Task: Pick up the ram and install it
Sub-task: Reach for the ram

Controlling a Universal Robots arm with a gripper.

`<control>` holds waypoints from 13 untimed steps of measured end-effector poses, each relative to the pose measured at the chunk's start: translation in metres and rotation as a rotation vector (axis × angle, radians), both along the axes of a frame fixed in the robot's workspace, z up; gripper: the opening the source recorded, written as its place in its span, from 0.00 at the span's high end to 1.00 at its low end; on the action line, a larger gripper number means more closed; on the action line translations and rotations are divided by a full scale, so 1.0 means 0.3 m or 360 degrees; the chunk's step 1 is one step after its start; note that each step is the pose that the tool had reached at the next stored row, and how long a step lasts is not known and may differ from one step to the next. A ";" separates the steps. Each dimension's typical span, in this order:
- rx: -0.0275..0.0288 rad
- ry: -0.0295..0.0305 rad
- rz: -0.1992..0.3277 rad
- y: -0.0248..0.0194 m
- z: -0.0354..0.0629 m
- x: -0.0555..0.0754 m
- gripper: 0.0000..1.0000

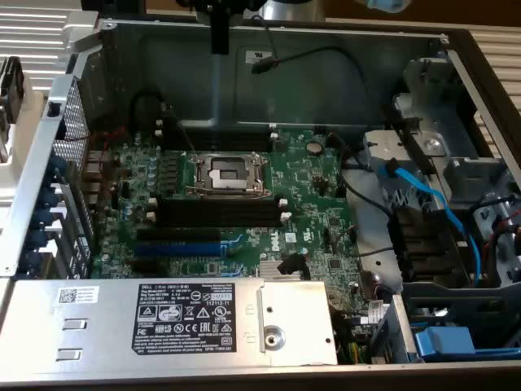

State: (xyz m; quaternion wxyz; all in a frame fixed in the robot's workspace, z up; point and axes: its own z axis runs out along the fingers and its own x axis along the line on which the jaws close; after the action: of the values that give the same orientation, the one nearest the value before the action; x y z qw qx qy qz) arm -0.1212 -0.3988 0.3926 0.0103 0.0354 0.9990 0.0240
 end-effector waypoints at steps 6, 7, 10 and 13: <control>0.00000 0.00000 0.0000 0.000 0.000 0.000 0.90; 0.00000 -0.00001 0.0000 0.000 0.000 0.000 0.90; 0.00000 -0.00001 0.0000 0.000 0.000 0.000 0.90; 0.00000 0.00000 0.0000 0.000 0.001 0.000 0.90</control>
State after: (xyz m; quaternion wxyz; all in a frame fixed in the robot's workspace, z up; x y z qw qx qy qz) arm -0.1212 -0.3988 0.3928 0.0103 0.0354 0.9990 0.0240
